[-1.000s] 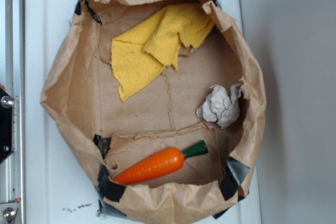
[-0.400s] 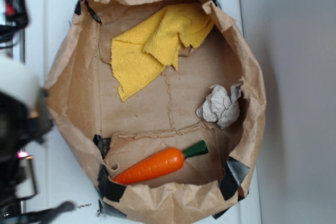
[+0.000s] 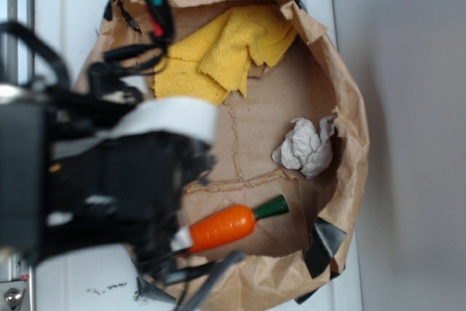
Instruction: Grab the yellow cloth.
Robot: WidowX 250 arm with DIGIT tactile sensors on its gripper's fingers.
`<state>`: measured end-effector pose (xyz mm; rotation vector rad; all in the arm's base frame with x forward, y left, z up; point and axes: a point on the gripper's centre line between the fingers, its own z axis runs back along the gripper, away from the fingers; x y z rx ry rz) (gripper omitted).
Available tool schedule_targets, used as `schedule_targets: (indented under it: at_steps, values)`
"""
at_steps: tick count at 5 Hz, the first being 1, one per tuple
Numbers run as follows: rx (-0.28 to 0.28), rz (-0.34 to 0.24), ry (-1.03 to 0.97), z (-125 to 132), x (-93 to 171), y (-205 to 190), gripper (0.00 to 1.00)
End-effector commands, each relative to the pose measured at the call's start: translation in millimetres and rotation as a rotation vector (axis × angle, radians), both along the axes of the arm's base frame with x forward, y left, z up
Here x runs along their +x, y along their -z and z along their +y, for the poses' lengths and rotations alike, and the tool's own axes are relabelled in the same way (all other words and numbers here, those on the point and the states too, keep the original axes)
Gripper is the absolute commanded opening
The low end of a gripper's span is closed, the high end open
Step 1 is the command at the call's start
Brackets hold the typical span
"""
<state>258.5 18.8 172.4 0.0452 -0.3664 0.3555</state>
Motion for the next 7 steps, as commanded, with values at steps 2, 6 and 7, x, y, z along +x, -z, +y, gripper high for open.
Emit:
schedule_targets:
  at_steps: [2,6,7]
  values:
    - [0.008,0.010,-0.407,51.2,23.2,14.5,1.00]
    - [-0.008,-0.005,-0.461,68.4,17.3,29.2,1.00]
    - [0.000,-0.033,-0.458,85.9,20.3,52.1,1.00]
